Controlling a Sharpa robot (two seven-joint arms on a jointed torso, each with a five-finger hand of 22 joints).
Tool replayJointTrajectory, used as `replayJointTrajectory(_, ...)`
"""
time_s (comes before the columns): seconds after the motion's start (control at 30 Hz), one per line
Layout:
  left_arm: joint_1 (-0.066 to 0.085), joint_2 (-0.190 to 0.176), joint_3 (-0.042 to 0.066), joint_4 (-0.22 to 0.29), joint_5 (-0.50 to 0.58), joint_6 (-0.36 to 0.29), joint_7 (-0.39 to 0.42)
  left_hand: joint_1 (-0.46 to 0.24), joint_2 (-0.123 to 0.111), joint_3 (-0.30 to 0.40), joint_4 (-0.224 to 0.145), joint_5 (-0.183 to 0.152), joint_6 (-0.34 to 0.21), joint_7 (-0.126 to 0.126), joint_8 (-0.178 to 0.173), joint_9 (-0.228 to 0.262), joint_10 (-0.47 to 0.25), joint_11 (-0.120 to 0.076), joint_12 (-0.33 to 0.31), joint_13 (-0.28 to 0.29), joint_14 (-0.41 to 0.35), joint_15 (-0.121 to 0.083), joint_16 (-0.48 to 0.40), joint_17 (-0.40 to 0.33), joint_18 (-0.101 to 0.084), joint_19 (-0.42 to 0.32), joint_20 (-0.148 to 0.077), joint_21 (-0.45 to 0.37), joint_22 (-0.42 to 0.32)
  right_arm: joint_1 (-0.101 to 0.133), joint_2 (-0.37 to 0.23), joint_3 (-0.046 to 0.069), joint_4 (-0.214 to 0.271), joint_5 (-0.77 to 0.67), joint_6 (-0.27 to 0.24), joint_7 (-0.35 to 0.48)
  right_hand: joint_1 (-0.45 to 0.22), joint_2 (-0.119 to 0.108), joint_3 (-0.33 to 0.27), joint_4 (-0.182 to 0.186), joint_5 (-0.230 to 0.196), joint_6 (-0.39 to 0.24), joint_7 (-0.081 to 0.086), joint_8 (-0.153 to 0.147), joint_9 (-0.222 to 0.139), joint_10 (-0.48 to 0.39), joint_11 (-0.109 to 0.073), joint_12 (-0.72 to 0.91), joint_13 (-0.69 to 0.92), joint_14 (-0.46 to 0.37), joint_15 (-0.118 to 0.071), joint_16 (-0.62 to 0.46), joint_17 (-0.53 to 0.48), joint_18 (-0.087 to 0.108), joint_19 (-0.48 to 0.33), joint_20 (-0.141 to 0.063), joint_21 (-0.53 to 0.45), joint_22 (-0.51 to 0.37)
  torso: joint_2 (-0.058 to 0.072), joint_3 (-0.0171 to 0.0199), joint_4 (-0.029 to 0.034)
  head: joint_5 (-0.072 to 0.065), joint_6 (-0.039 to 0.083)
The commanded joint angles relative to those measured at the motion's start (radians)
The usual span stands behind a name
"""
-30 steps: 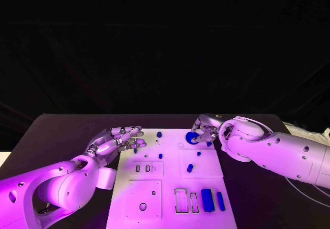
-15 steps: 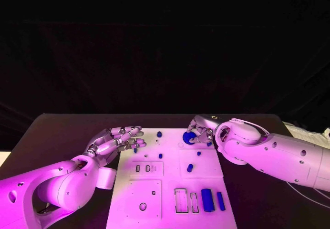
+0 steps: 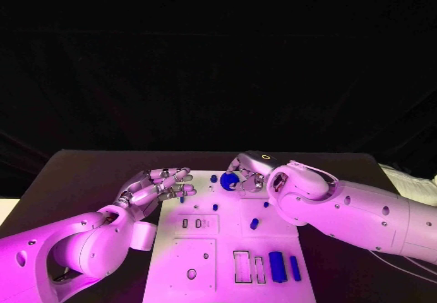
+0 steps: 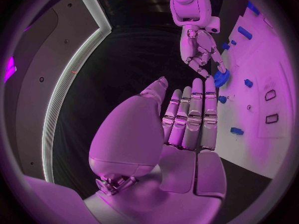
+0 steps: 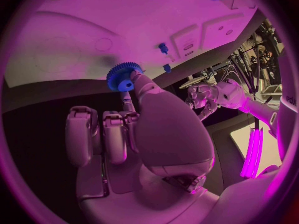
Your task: Assemble the parts on the task board
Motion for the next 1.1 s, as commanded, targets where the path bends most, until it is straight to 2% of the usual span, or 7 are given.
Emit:
replayJointTrajectory(0.03, 0.001, 0.003, 0.001, 0.003, 0.002, 0.021, 0.004, 0.000, -0.006, 0.000, -0.006, -0.005, -0.007, -0.002, -0.005, -0.001, -0.006, 0.002, -0.002, -0.001, 0.000, 0.002, -0.006, 0.001, 0.011, 0.003, 0.002, -0.004, -0.001, 0.000, 0.025, -0.005, 0.001, -0.060, -0.042, -0.001, -0.010, -0.001, 0.015, 0.009, 0.004, 0.054, -0.028, 0.017, 0.067, 0.090, -0.007, 0.004, 0.243, 0.104, -0.008, 0.004, 0.261, -0.007, 0.006, 0.001, 0.008, 0.003, 0.001, -0.0003, -0.0008, 0.003, 0.001)
replayJointTrajectory(0.13, 0.001, 0.003, 0.001, 0.003, 0.002, 0.022, 0.004, 0.000, -0.006, 0.000, -0.006, -0.005, -0.007, -0.002, -0.005, -0.001, -0.006, 0.002, -0.002, -0.001, 0.000, 0.002, -0.006, 0.001, 0.011, 0.003, 0.002, -0.004, -0.001, 0.000, 0.047, -0.009, -0.004, -0.064, -0.040, -0.001, -0.010, -0.001, 0.015, 0.009, 0.004, 0.054, -0.028, 0.017, 0.067, 0.090, -0.007, 0.004, 0.243, 0.104, -0.008, 0.004, 0.261, -0.007, 0.006, 0.001, 0.008, 0.003, 0.001, 0.0005, -0.0016, 0.005, 0.001)
replayJointTrajectory(0.4, 0.001, 0.005, 0.001, 0.003, 0.002, 0.022, 0.004, 0.000, -0.006, 0.000, -0.006, -0.005, -0.007, -0.002, -0.005, -0.001, -0.006, 0.002, -0.002, -0.001, 0.000, 0.002, -0.006, 0.001, 0.011, 0.003, 0.002, -0.004, -0.001, -0.011, 0.103, -0.024, -0.049, -0.066, -0.006, -0.003, -0.026, -0.006, 0.027, 0.007, -0.007, 0.051, -0.026, 0.013, 0.067, 0.089, -0.006, 0.001, 0.241, 0.103, -0.008, 0.003, 0.258, -0.008, 0.007, 0.001, 0.010, 0.007, 0.002, 0.0007, 0.0015, 0.009, -0.003)
replayJointTrajectory(0.73, 0.001, 0.005, 0.001, 0.001, 0.002, 0.022, 0.003, 0.000, -0.006, 0.000, -0.006, -0.005, -0.007, -0.002, -0.005, -0.001, -0.006, 0.002, -0.002, -0.001, 0.000, 0.002, -0.006, 0.001, 0.011, 0.003, 0.002, -0.004, -0.001, -0.019, 0.135, -0.028, -0.089, -0.066, 0.009, -0.009, -0.051, -0.018, 0.041, 0.004, -0.025, 0.031, -0.017, -0.003, 0.063, 0.083, 0.001, -0.012, 0.231, 0.102, -0.002, 0.000, 0.251, -0.008, 0.006, 0.005, 0.011, 0.008, 0.002, 0.0013, -0.0022, 0.016, -0.007)
replayJointTrajectory(0.83, 0.001, 0.005, 0.001, 0.002, 0.002, 0.023, 0.003, 0.000, -0.006, 0.000, -0.006, -0.005, -0.007, -0.002, -0.005, -0.001, -0.006, 0.002, -0.002, -0.001, 0.000, 0.002, -0.006, 0.001, 0.011, 0.003, 0.002, -0.004, -0.001, -0.020, 0.140, -0.028, -0.097, -0.065, 0.007, -0.008, -0.070, -0.028, 0.043, 0.008, -0.046, 0.008, -0.008, -0.019, 0.058, 0.078, 0.009, -0.022, 0.223, 0.101, 0.003, -0.002, 0.247, -0.009, 0.006, 0.009, 0.011, 0.009, 0.002, 0.0014, -0.0021, 0.017, -0.007)
replayJointTrajectory(0.97, 0.001, 0.004, 0.001, 0.002, 0.002, 0.022, 0.002, 0.000, -0.006, 0.000, -0.006, -0.005, -0.007, -0.002, -0.005, -0.001, -0.006, 0.002, -0.002, -0.001, 0.000, 0.002, -0.006, 0.001, 0.011, 0.003, 0.002, -0.004, -0.001, -0.020, 0.143, -0.028, -0.105, -0.061, 0.007, -0.005, -0.111, -0.059, 0.030, 0.023, -0.135, -0.072, 0.018, -0.063, 0.042, 0.059, 0.032, -0.059, 0.196, 0.100, 0.023, -0.004, 0.243, -0.009, 0.004, 0.025, 0.010, 0.007, 0.001, 0.0022, -0.0027, 0.018, -0.006)
replayJointTrajectory(1.1, 0.001, 0.004, 0.001, 0.002, 0.002, 0.022, 0.002, 0.000, -0.006, 0.000, -0.006, -0.005, -0.007, -0.002, -0.005, -0.001, -0.006, 0.002, -0.002, -0.001, 0.000, 0.002, -0.006, 0.001, 0.011, 0.003, 0.002, -0.004, -0.001, -0.020, 0.145, -0.029, -0.109, -0.052, 0.028, -0.004, -0.154, -0.087, 0.003, 0.059, -0.139, -0.124, 0.030, -0.064, 0.040, 0.050, 0.045, -0.077, 0.183, 0.100, 0.036, -0.004, 0.243, -0.008, 0.002, 0.040, 0.009, 0.006, 0.002, 0.0016, -0.0029, 0.017, -0.006)
